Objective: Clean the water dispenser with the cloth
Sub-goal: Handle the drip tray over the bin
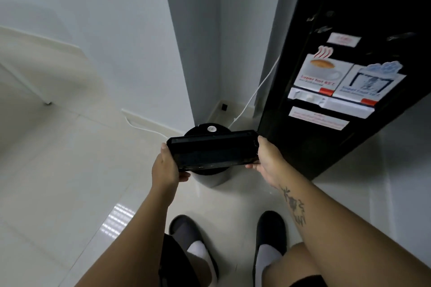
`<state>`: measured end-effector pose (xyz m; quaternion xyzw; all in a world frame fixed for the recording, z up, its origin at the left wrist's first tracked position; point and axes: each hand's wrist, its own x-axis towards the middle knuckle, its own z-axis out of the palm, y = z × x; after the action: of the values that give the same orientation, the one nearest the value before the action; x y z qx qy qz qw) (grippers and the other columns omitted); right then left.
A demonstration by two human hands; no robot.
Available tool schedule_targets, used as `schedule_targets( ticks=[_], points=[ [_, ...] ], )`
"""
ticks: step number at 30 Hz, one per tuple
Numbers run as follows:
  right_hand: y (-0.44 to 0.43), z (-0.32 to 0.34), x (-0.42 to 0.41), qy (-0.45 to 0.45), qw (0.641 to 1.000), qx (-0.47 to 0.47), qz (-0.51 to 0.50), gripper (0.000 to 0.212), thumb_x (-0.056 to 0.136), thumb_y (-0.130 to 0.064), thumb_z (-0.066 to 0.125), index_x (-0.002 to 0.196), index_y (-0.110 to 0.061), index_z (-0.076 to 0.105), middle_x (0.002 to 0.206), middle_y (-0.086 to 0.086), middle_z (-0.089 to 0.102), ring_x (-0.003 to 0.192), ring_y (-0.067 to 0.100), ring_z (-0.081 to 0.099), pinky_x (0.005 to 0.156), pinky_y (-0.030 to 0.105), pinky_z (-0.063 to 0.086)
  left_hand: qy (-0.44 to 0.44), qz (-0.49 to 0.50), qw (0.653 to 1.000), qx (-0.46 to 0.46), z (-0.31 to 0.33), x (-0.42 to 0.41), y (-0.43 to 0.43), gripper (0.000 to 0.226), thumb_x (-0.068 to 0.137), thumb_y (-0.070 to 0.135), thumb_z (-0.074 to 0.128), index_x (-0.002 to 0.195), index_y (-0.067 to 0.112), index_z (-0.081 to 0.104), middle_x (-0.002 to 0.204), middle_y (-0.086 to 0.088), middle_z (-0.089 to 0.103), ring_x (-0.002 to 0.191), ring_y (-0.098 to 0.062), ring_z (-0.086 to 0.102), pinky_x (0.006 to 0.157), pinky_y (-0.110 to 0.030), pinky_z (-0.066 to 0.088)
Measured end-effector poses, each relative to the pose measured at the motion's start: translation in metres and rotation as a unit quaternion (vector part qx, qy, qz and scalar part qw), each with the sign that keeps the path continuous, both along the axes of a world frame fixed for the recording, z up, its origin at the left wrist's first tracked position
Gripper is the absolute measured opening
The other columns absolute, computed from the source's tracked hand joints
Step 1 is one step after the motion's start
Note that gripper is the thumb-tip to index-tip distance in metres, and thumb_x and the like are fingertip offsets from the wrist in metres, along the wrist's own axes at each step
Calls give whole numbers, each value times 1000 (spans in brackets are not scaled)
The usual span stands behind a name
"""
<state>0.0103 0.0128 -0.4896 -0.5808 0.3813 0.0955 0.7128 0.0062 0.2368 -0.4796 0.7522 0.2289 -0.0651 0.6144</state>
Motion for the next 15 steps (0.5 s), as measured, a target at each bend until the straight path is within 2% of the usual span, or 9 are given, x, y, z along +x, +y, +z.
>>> schedule_targets(
  ticks=[3,7,11,15],
  points=[
    [10,-29,20,13,1000,-7,13,25,102,-35,34,108,-23,54,116,12,62,94,29,63,53,31,50,6,23,1000,8,-24,11,6,52,105,50,16,91,30,62,91,-16,69,63,-32,65,66,-43,60],
    [18,-60,40,6,999,-38,11,22,100,-33,33,117,-24,45,118,12,57,97,31,60,51,29,49,8,55,998,16,-52,24,10,50,103,51,20,107,21,59,97,-13,67,63,-30,66,60,-38,57],
    [27,-91,59,22,999,-23,26,23,99,-34,34,118,-27,47,120,11,57,99,30,59,53,30,48,6,87,996,25,-77,32,12,49,102,54,24,110,25,62,94,-10,70,66,-28,68,62,-40,59],
    [39,-117,71,27,999,0,33,14,99,-34,38,100,-30,52,123,13,59,95,30,57,49,27,44,41,159,986,-5,-90,36,15,48,101,58,28,98,29,66,97,-4,69,77,-26,68,68,-41,60]
  ],
)
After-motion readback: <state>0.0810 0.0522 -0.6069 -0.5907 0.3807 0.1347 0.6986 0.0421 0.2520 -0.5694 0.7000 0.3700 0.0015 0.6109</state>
